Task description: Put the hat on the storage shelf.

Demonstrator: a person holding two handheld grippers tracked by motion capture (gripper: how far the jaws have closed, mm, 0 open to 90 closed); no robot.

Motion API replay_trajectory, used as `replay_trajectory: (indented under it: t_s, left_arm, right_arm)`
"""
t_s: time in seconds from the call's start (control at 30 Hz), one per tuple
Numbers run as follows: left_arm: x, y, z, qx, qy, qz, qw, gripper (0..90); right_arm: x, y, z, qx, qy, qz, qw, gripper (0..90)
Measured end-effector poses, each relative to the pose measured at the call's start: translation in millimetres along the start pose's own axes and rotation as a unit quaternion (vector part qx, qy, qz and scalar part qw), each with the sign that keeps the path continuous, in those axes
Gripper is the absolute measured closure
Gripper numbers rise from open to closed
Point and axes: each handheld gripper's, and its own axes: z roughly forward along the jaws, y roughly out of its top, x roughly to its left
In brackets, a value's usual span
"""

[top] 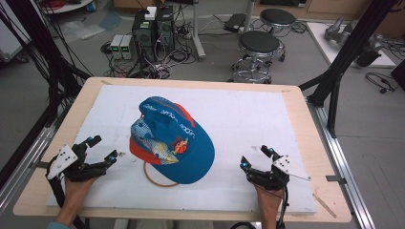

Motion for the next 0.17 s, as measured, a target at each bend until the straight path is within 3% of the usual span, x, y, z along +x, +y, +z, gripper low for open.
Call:
replay_trajectory:
  t_s: [0.17]
  left_arm:
    - [-0.4,0.0,0.3,-0.001,0.002,0.0,1.0,16.1]
  right_arm:
    - [-1.0,-0.2,-0.3,-0.004,0.001,-0.001,1.0,9.2]
